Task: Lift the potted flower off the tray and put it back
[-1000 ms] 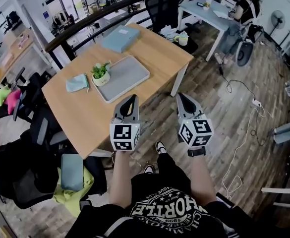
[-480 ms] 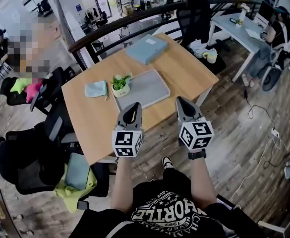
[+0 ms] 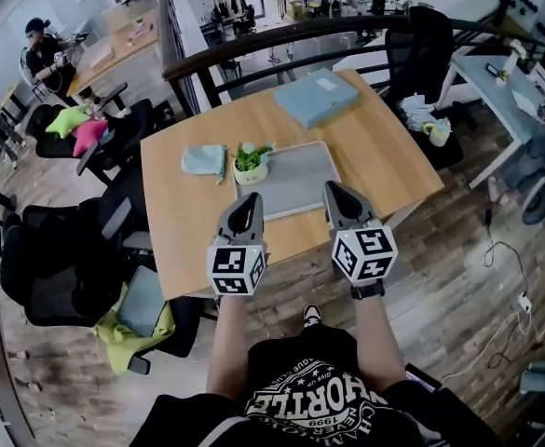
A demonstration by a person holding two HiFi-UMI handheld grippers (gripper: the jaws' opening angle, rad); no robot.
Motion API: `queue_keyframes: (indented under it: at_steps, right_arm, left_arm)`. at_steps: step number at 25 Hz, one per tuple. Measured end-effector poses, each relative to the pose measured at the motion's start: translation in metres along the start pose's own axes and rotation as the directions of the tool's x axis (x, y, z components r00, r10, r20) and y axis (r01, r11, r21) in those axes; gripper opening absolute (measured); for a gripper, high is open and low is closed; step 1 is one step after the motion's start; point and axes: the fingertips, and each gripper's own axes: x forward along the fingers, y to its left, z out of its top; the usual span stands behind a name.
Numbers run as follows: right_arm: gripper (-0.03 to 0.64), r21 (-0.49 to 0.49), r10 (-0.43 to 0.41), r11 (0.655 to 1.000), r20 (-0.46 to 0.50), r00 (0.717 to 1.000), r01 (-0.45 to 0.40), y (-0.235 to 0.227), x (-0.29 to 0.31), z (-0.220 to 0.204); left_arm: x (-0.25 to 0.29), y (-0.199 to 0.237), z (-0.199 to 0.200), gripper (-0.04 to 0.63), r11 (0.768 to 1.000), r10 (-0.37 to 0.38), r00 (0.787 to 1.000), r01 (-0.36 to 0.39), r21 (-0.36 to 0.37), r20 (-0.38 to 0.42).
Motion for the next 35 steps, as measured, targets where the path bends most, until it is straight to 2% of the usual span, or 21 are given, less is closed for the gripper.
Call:
queue_keyframes:
  at_steps: [9, 19, 27, 35]
  right_arm:
    - [0.018, 0.008, 0.121, 0.993, -0.047, 0.992, -0.121, -0.011, 0.034, -0.01]
    - [0.018, 0.014, 0.202, 0.979, -0.08, 0.976, -0.201, -0.005, 0.066, -0.016]
    - [0.018, -0.053, 0.254, 0.964, -0.104, 0.962, -0.26, 0.025, 0.108, -0.011]
    - [0.018, -0.075, 0.255, 0.962, -0.11, 0.961, -0.264, 0.037, 0.156, -0.011]
  left_arm:
    - [0.019, 0.017, -0.013, 0.017, 0.993, 0.115, 0.993, -0.116, -0.032, -0.038]
    - [0.034, 0.024, -0.019, 0.017, 0.989, 0.141, 0.988, -0.143, -0.029, -0.062]
    - [0.047, 0.07, -0.016, 0.017, 0.984, 0.17, 0.985, -0.171, -0.057, -0.037]
    - [0.07, 0.108, -0.017, 0.017, 0.988, 0.153, 0.988, -0.154, -0.033, -0.028]
